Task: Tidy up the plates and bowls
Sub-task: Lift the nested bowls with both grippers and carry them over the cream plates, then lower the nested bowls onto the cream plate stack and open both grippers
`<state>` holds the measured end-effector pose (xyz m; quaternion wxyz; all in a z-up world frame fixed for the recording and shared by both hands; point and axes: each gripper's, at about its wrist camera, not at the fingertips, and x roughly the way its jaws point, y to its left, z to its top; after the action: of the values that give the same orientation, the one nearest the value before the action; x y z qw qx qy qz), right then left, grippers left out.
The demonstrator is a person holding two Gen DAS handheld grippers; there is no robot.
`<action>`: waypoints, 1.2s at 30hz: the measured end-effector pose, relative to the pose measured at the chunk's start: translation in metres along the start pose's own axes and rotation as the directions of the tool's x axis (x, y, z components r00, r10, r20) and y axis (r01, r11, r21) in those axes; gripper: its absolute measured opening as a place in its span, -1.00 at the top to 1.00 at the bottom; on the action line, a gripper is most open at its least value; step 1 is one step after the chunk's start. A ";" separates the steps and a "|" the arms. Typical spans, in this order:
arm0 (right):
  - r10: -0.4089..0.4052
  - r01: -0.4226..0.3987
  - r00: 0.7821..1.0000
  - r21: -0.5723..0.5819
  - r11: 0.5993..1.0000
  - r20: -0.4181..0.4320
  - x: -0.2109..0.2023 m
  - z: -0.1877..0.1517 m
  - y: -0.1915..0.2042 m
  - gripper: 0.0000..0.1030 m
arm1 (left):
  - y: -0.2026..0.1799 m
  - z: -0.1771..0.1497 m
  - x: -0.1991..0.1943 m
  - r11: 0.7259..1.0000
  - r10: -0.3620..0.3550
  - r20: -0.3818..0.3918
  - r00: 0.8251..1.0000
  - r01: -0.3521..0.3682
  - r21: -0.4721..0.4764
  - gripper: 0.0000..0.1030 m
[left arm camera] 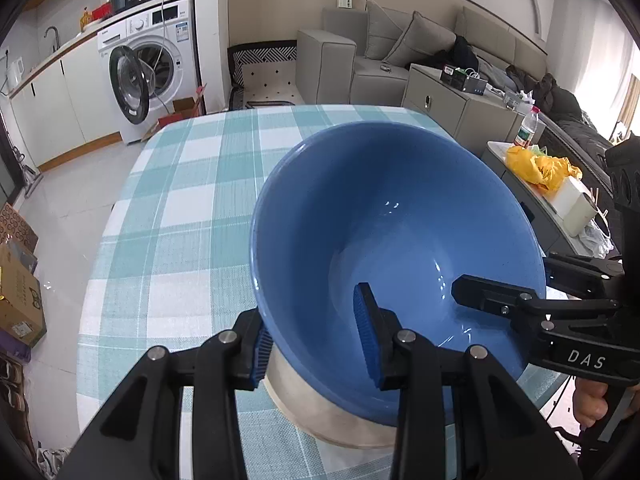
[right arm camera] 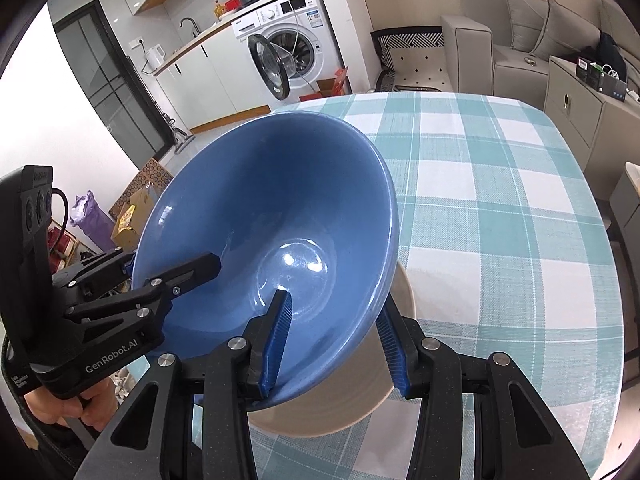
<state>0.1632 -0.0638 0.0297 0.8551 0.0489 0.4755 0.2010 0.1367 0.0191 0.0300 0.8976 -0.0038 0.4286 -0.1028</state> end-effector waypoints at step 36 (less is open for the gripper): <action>-0.027 0.027 1.000 -0.021 0.999 0.009 0.019 0.004 -0.007 -0.18 | 0.012 -0.006 0.020 0.999 -0.027 0.001 1.000 0.027 -0.022 -0.01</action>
<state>0.1777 -0.0624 0.0154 0.8601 0.0342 0.4705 0.1941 0.1466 0.0278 0.0101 0.8963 -0.0193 0.4290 -0.1104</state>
